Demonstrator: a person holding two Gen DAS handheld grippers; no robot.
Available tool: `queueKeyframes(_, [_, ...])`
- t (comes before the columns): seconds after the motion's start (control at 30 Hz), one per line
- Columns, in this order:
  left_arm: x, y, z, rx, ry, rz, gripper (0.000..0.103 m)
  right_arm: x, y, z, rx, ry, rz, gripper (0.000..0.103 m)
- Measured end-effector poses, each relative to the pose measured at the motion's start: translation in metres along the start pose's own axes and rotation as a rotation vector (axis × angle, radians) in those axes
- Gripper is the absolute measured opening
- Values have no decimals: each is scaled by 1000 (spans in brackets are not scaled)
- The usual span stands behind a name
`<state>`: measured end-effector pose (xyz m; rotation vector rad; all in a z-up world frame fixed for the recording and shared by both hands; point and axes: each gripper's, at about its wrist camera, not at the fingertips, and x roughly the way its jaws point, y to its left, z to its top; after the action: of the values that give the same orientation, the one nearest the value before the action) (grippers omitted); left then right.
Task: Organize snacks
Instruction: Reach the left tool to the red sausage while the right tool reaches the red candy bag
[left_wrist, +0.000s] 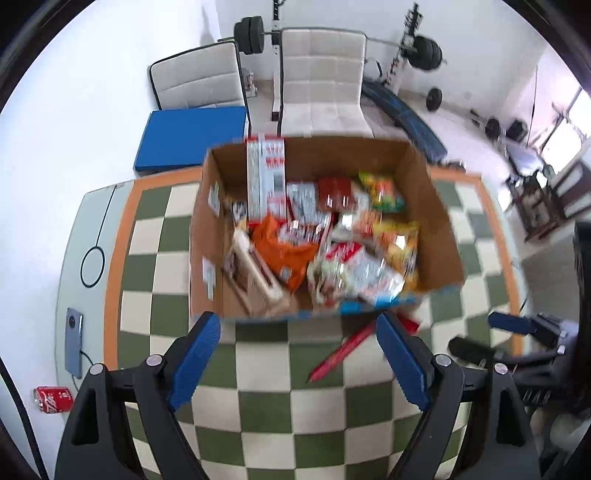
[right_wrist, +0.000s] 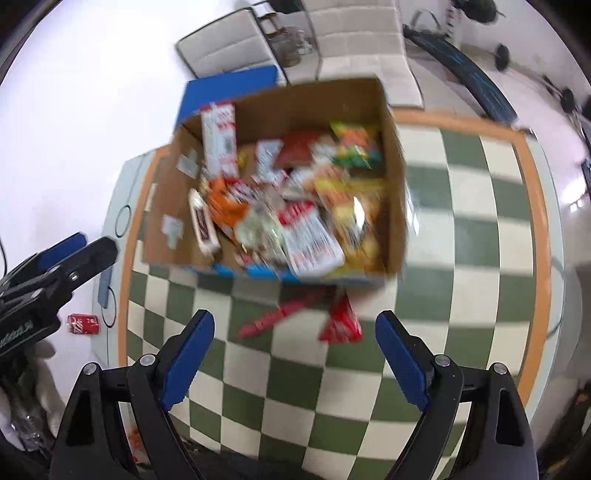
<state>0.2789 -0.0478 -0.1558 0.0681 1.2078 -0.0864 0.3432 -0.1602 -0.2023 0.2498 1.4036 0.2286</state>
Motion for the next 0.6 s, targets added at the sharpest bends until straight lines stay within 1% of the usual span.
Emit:
queueKeyframes(0.03, [8, -3, -8, 14, 12, 12, 87, 6, -6, -8, 17, 7, 1, 91])
queueKeyframes(0.1, [30, -8, -24, 43, 61, 36, 87, 24, -20, -23, 65, 30, 8, 91])
queueKeyframes(0.13, [46, -9, -32, 50, 94, 34, 87, 37, -28, -28, 88, 48, 14, 91])
queueKeyframes(0.23, [74, -14, -48, 68, 150, 41, 87, 71, -45, -36, 140, 68, 13, 91])
queueKeyframes(0.3, [91, -19, -55, 101, 172, 53, 87, 92, -51, -37, 164, 75, 12, 91])
queueKeyframes(0.4, [110, -28, -60, 154, 199, 80, 87, 121, -59, -36, 204, 90, 34, 83])
queueKeyframes(0.43, [118, -31, -60, 172, 214, 85, 87, 130, -61, -36, 210, 95, 34, 80])
queueKeyframes(0.5, [125, -35, -61, 195, 225, 95, 87, 143, -61, -36, 210, 102, 26, 67])
queueKeyframes(0.57, [134, -42, -60, 230, 233, 105, 87, 151, -62, -35, 211, 110, 7, 47])
queueKeyframes(0.6, [137, -46, -59, 248, 236, 108, 87, 153, -63, -36, 210, 97, 10, 43])
